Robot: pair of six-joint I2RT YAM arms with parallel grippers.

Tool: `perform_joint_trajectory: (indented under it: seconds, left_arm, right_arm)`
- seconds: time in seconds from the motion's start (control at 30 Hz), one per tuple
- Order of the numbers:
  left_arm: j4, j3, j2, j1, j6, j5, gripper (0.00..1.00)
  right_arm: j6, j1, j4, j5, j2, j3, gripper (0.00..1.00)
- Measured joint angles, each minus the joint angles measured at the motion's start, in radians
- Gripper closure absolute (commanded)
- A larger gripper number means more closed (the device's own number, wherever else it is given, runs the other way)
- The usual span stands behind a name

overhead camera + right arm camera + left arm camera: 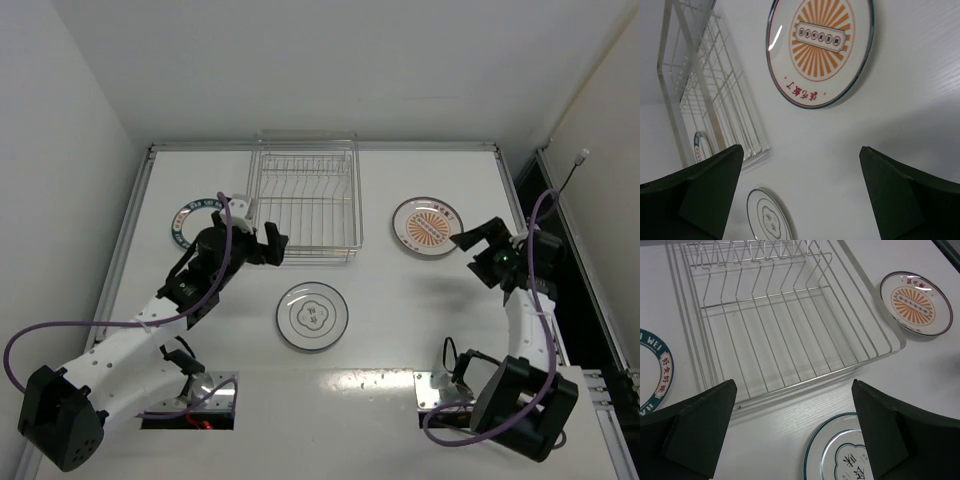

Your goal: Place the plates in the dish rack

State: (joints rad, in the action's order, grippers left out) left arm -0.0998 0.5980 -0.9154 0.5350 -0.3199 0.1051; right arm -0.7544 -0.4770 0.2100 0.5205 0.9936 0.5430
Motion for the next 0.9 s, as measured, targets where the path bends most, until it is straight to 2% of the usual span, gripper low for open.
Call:
perform_joint_trajectory:
  seconds: [0.17, 0.3, 0.4, 0.43, 0.6, 0.73, 0.9]
  left_arm:
    - [0.008, 0.004, 0.000, 0.000, 0.001, 0.058, 0.00]
    - [0.012, 0.010, 0.000, 0.002, -0.003, 0.096, 0.00]
    - [0.017, 0.012, 0.000, 0.003, -0.003, 0.113, 0.00]
    - [0.019, 0.012, 0.000, 0.003, -0.003, 0.122, 0.00]
    - [0.028, 0.014, 0.000, 0.003, -0.003, 0.153, 0.00]
    - [0.039, 0.015, 0.001, 0.003, -0.003, 0.167, 0.00]
    - [0.043, 0.015, 0.001, 0.003, -0.003, 0.174, 0.00]
  right_arm:
    - [-0.055, -0.053, -0.033, -0.019, 0.095, 0.000, 0.00]
    - [-0.095, -0.105, -0.068, -0.012, 0.301, 0.024, 0.00]
    - [-0.111, -0.102, -0.071, -0.024, 0.465, 0.092, 0.07]
    - [-0.116, -0.097, -0.078, -0.025, 0.505, 0.111, 0.11]
    - [-0.130, -0.053, -0.079, -0.053, 0.667, 0.222, 0.19]
    - [-0.134, -0.023, -0.072, -0.071, 0.768, 0.298, 0.23]
    - [-0.145, 0.026, -0.043, -0.095, 0.805, 0.357, 0.30]
